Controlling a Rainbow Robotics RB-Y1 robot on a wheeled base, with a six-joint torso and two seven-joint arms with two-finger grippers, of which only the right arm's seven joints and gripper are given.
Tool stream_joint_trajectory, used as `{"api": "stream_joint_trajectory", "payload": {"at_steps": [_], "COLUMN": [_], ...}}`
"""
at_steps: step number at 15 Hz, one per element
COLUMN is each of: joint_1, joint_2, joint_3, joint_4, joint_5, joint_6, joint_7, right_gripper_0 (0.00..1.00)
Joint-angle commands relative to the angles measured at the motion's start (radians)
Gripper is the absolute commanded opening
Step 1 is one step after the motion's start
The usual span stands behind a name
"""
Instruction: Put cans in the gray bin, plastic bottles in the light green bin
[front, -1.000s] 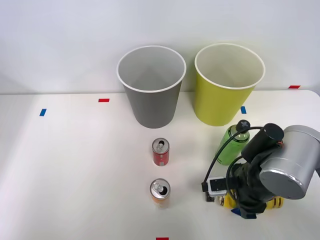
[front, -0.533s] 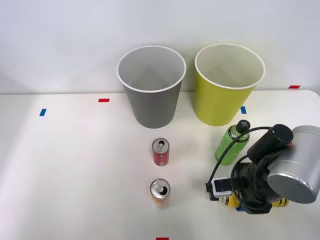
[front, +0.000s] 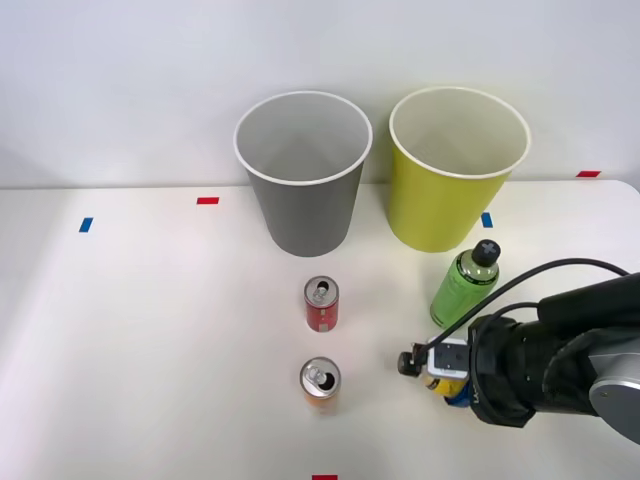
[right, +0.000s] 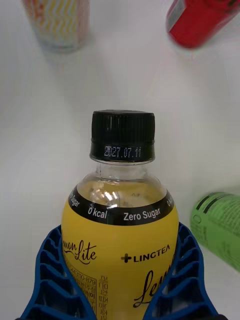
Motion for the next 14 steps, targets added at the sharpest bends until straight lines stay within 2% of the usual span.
{"api": "stream_joint_trajectory", "payload": {"at_steps": [1,3,6,10,14], "joint_1": [0.097,0.150,0.227,0.278,0.301], "joint_2": [0.022,0.020,0.008,-0.010,0.011], "joint_3": [-0.071,-0.119,-0.192,-0.200,-0.200], "joint_4": [-0.023,-0.034,-0.034,-0.055,-0.138], "joint_5": [-0.045,-0.133,-0.340,-0.567,-0.726], "joint_6": [-0.161,-0.267,-0.442,-0.718,-0.908], "joint_7": [-0.007,-0.007,0.011,0.042,0.048], "right_gripper_0": [0.00,0.00,0.00,0.00,0.00]}}
